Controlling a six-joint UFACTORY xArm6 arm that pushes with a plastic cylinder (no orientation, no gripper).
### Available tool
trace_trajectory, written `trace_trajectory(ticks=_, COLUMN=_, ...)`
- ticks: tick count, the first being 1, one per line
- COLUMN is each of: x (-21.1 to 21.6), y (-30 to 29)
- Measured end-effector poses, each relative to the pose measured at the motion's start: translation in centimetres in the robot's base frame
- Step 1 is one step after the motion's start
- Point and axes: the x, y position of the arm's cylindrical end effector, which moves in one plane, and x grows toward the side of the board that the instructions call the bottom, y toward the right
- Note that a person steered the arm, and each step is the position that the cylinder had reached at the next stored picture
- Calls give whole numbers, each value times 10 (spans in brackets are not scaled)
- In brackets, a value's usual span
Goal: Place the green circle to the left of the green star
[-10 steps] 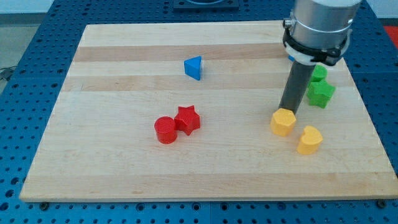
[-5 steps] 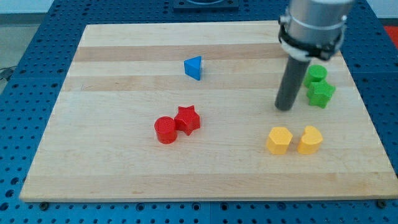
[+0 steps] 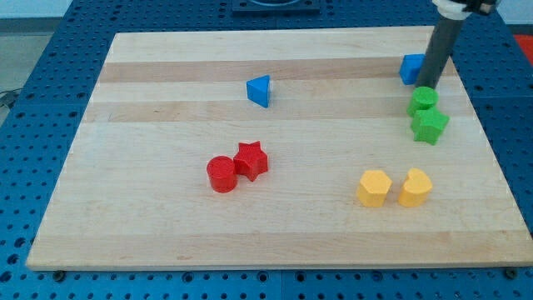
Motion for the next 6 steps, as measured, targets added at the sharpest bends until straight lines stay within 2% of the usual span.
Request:
trace_trajectory(ticks=1, x=12, y=23)
trace_trajectory(ticks=3, x=24, y=23)
trace_trajectory(ticks=4, x=24, y=5)
trace_trajectory(ticks=6, x=36, y=-88)
